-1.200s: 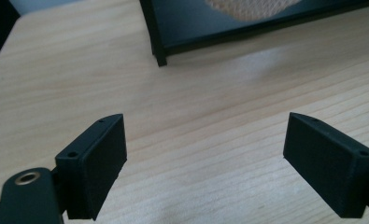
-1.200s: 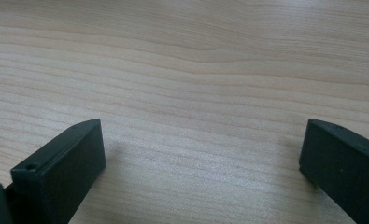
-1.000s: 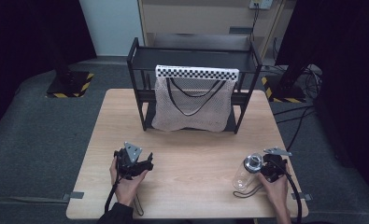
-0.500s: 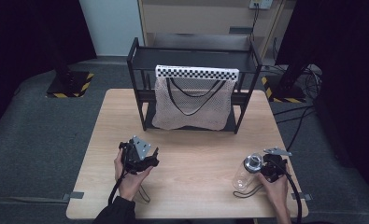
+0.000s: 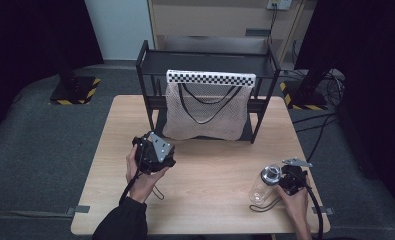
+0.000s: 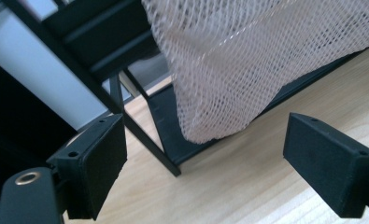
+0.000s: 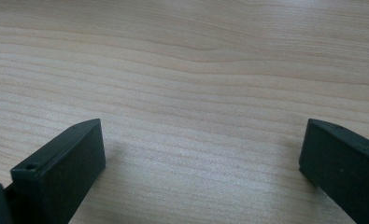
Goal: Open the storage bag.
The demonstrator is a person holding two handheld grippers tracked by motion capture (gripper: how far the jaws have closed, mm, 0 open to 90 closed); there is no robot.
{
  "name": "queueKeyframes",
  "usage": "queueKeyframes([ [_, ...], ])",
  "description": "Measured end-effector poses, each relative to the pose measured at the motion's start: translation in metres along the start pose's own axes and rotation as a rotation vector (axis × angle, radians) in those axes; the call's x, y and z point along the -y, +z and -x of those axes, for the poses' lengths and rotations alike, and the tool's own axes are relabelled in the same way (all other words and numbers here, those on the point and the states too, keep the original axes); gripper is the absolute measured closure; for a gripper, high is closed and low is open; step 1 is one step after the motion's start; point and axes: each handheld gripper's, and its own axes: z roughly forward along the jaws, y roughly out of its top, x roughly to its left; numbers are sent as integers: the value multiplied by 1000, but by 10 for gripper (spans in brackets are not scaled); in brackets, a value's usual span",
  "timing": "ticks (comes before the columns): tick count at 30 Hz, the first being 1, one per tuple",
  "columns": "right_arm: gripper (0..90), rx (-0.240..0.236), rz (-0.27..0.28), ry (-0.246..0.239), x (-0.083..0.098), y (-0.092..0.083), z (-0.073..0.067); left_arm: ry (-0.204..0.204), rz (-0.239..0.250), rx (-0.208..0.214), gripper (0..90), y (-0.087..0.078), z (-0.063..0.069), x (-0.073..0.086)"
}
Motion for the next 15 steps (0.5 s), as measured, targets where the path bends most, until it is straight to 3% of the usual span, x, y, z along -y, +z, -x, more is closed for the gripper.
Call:
queueKeyframes([
  [15, 3, 0, 0, 0, 0, 0, 0, 120, 35, -5, 128, 9, 4, -41],
])
